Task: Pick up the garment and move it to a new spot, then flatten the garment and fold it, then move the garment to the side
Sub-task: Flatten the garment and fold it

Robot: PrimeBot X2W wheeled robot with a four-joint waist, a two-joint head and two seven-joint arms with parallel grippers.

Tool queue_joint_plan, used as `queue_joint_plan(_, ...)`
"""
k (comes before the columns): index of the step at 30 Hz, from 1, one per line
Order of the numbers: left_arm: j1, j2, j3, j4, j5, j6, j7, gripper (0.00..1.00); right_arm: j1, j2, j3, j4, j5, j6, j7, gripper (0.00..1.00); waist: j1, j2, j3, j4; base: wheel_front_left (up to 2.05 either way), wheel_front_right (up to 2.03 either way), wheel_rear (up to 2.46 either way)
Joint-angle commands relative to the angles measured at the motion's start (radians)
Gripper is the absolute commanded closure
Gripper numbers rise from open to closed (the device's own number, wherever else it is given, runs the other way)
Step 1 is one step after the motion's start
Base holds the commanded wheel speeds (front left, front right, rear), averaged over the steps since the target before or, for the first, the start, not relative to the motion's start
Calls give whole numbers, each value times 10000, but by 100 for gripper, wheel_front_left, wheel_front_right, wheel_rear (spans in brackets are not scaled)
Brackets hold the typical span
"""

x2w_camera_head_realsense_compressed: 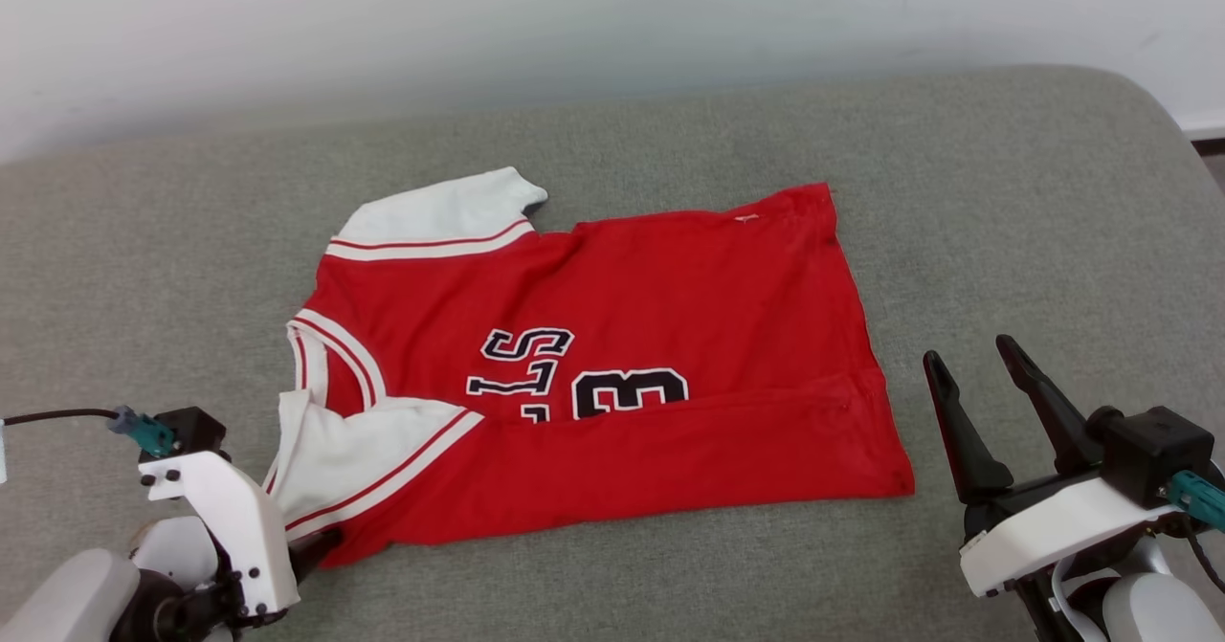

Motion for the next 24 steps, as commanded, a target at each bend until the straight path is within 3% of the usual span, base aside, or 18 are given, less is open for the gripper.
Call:
queue_joint_plan(1, -16, -186, -48, 164, -136, 40, 129, 0, 12, 78, -47, -108, -83, -11, 24, 0, 1, 0, 311, -177, 0, 0, 0)
queue_joint_plan(3, 23, -390, -98, 397, -334, -1, 293, 5, -54, 115, -66, -172, -87, -11, 44, 0, 1, 0, 428, -249, 0, 0, 0)
queue_joint_plan(4, 68, -500, -126, 484, -385, -29, 300, 53, -67, 124, -85, -184, -85, -11, 91, 0, 1, 0, 468, -287, 0, 0, 0)
queue_joint_plan(5, 72, -585, -149, 554, -392, -77, 238, 69, -76, 124, -109, -184, -75, -11, 101, 0, 1, 0, 493, -306, 0, 0, 0)
queue_joint_plan(6, 92, -711, -148, 634, -454, -127, 167, 100, -76, 108, -127, -190, -48, -11, 123, 0, 1, 0, 506, -313, 0, 0, 0)
queue_joint_plan(9, 110, -922, -172, 740, -483, -265, -26, 100, -46, 17, -279, -179, 78, -11, 280, 0, 1, 0, 490, -273, 0, 0, 0)
queue_joint_plan(15, -111, -765, -24, 652, -1, -387, -877, 100, -32, -268, -468, -16, 628, -11, 1298, 0, 1, 0, 169, -26, 0, 0, 0)
queue_joint_plan(24, -446, -710, 27, -481, 751, -37, -1790, 100, -572, -943, -266, 934, 1809, -10, 6587, 0, 1, 0, 139, 532, 0, 0, 0)
